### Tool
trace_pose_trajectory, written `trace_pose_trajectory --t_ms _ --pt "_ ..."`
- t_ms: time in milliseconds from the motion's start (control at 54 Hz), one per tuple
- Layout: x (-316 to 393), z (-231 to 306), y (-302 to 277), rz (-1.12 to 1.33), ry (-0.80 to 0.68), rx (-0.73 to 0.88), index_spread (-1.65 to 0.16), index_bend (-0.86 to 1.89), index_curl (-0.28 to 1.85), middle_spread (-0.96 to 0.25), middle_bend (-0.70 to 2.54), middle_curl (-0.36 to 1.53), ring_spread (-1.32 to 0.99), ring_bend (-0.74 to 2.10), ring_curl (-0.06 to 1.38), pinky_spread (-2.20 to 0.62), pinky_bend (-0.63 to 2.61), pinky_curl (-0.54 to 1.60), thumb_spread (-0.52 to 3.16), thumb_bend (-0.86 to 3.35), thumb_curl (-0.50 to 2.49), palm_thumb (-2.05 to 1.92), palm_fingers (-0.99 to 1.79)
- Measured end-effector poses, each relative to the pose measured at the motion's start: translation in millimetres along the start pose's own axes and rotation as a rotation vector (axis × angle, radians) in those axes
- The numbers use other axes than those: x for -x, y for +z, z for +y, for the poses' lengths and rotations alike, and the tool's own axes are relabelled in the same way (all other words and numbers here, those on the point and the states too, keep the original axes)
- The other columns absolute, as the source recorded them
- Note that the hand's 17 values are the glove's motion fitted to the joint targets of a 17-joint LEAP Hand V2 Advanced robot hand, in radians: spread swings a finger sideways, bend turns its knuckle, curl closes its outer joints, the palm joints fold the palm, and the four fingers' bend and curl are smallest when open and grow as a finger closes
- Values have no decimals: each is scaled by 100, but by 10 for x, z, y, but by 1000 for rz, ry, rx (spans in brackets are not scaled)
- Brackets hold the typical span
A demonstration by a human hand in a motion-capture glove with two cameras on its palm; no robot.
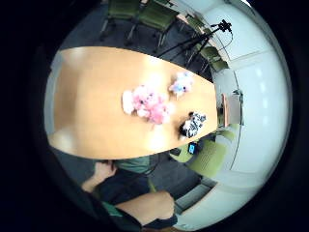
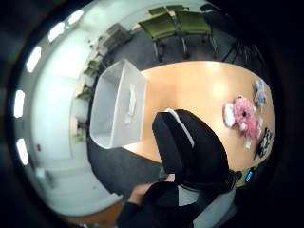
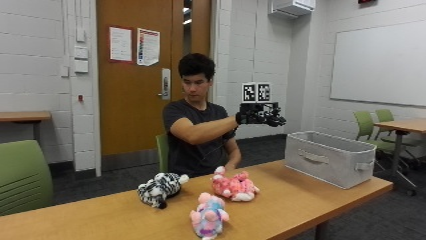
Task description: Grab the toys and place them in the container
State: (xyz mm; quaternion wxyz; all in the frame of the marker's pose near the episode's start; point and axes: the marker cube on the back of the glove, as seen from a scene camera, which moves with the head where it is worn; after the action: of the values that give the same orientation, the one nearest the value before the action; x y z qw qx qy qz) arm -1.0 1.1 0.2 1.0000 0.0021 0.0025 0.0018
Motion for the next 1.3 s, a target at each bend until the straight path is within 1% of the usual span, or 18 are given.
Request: trace_pose_trajectory --t_ms 93,185,296,426,630,797,982,1112,1204,1297 --pt "-12 2 5 9 -3 -4 -17 22 10 -7 27 9 -13 15 2 -3 41 13 74 2 1 1 12" --pt "-29 1 3 4 -7 -4 -21 22 14 -10 27 13 -17 16 3 -3 44 17 98 1 4 0 9" --pt "-67 -5 -2 11 -7 -16 -24 22 19 -11 28 17 -19 18 5 -4 45 20 116 0 7 -1 7" --pt "-122 7 -10 18 -9 -10 -26 21 23 -12 28 21 -21 18 7 -4 46 22 127 -1 10 -1 6" --pt "-463 97 -84 48 12 15 -28 19 29 -13 25 25 -23 20 12 -4 47 26 129 -3 12 -4 4" --pt "-1160 230 -100 50 57 35 -30 18 31 -15 22 28 -24 20 15 -3 49 28 119 -7 12 -10 4" --pt "-2023 514 13 35 167 61 -32 17 33 -16 20 31 -25 21 18 -2 51 30 108 -9 12 -13 3" --pt "-2660 608 113 18 197 73 -33 18 34 -17 20 33 -25 21 20 -1 52 31 104 -9 12 -13 2" --pt "-3092 642 235 0 164 65 -34 18 34 -17 19 34 -25 21 21 -1 52 32 103 -9 12 -12 2" --pt "-3351 760 408 -12 214 77 -35 19 36 -18 19 34 -25 20 22 0 53 33 102 -9 12 -12 3"
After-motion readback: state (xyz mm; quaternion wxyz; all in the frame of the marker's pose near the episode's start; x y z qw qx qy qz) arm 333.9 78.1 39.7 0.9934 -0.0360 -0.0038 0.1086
